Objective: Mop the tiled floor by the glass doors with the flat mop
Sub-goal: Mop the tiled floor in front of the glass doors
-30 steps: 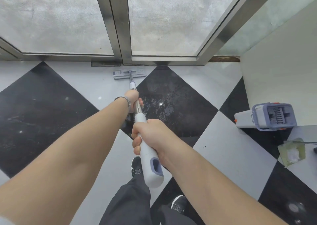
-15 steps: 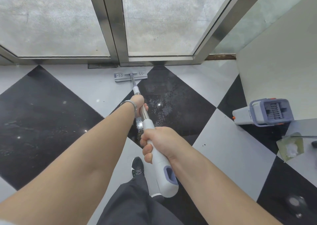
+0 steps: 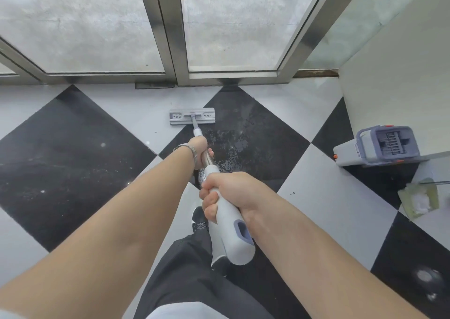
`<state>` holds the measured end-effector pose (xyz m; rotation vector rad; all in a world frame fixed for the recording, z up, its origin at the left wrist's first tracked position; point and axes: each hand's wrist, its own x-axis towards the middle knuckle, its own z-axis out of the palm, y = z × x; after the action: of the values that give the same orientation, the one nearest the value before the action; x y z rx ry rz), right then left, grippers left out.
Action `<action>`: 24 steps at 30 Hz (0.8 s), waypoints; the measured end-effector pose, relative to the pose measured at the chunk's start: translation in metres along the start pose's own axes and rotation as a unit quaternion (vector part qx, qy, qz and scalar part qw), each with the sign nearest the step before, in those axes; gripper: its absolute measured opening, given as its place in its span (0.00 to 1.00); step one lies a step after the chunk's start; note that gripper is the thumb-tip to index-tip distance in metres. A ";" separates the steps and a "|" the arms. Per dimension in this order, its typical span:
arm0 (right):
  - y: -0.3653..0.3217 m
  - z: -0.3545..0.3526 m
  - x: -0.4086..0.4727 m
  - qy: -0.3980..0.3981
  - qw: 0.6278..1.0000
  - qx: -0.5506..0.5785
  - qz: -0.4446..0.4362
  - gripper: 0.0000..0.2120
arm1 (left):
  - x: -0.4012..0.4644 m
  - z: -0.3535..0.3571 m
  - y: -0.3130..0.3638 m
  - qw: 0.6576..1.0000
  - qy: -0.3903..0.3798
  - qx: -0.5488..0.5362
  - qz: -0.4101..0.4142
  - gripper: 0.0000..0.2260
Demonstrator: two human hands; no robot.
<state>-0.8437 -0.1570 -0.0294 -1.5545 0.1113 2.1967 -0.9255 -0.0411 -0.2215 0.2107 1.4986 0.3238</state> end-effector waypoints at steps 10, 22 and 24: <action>0.092 -0.018 -0.042 -0.027 0.999 0.012 0.024 0.08 | -0.054 -0.024 -0.101 0.999 0.006 -0.027 0.016 0.11; 0.153 -0.045 -0.064 -0.017 0.995 -0.091 0.046 0.07 | -0.081 -0.039 -0.168 1.000 0.019 0.008 -0.019 0.11; 0.154 -0.048 -0.065 -0.009 0.993 -0.104 0.052 0.06 | -0.085 -0.036 -0.170 0.999 0.020 0.028 -0.018 0.09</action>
<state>-0.8456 -0.3301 -0.0166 -1.6719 -0.0454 2.3667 -0.9516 -0.2318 -0.2005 0.2228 1.5512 0.2576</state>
